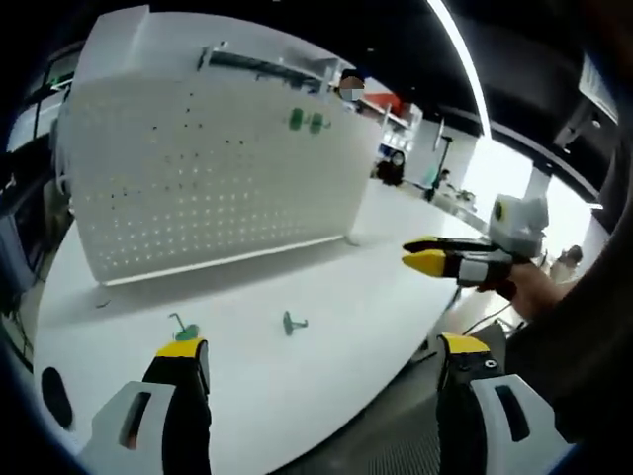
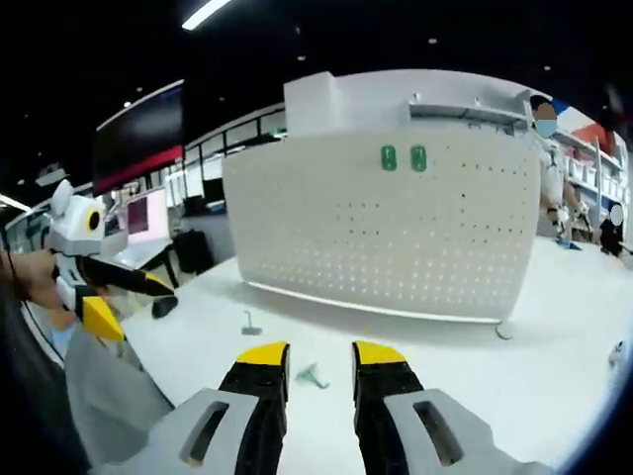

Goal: Insert the hook assembly into the mounting plate slot until the hook locks in place.

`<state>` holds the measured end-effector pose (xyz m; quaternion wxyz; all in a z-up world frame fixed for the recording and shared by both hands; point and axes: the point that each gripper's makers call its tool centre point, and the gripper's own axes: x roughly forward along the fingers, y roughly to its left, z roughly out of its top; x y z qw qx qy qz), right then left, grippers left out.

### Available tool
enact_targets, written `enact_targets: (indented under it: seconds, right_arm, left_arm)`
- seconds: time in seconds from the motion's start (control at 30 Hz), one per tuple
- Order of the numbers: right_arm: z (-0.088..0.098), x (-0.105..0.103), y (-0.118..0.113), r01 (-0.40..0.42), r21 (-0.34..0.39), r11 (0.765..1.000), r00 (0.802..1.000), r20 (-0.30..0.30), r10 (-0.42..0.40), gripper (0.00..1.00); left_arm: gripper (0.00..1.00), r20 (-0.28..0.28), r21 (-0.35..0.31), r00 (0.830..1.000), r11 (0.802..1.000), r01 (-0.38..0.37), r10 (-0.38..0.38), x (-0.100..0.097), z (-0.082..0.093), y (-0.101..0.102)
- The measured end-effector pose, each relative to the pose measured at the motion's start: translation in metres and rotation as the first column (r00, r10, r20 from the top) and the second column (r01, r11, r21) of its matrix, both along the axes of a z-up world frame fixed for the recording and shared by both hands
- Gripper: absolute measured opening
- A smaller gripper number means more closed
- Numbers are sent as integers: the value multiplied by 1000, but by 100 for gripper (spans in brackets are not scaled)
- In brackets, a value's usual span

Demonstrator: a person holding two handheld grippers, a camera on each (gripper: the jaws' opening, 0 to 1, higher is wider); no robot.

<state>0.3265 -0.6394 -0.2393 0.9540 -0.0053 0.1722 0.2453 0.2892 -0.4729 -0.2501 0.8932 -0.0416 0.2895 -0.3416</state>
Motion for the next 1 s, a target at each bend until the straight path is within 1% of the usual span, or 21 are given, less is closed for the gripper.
enact_targets:
  seconds: [0.17, 0.27, 0.37, 0.5, 0.57, 0.63, 0.7, 0.73, 0.87, 1.0]
  right_arm:
    - [-14, -8, 0, -11, -12, 1000, 999, -45, 11, 27]
    - [-26, -15, -3, -13, -14, 1000, 997, -71, 12, 28]
    - [-33, -20, -3, -21, -19, 1000, 996, -90, 19, 28]
    - [-40, -28, -4, -33, -28, 999, 994, -108, 30, 29]
    - [-42, -31, -5, -35, -30, 999, 993, -113, 32, 29]
    - [-43, -33, -6, -37, -34, 999, 993, -114, 32, 29]
    - [-45, -36, -7, -41, -40, 998, 992, -120, 36, 29]
    - [-46, -37, -7, -44, -43, 998, 992, -123, 39, 29]
    - [-52, -44, -7, -56, -46, 997, 989, -141, 49, 29]
    - [-58, -51, -7, -78, -51, 996, 984, -167, 68, 29]
  left_arm:
    - [97, -28, 10, 1000, 1000, 13, -12, 1, -15, -3]
    - [97, -39, 11, 999, 1000, 14, -14, 1, -20, -5]
    - [96, -48, 15, 999, 1000, 19, -18, 2, -27, -7]
    - [92, -64, 25, 998, 999, 22, -21, 5, -36, -8]
    - [88, -70, 28, 998, 1000, -7, 9, 10, -40, -6]
    - [84, -85, 8, 996, 999, -35, 36, 16, -43, -4]
    - [85, -92, -5, 995, 999, -40, 39, 20, -46, -6]
    - [86, -94, -5, 995, 999, -38, 38, 22, -47, -7]
    - [83, -113, 22, 994, 1000, 8, -5, 23, -57, -13]
    - [83, -155, -5, 988, 1000, 26, -26, 22, -66, -22]
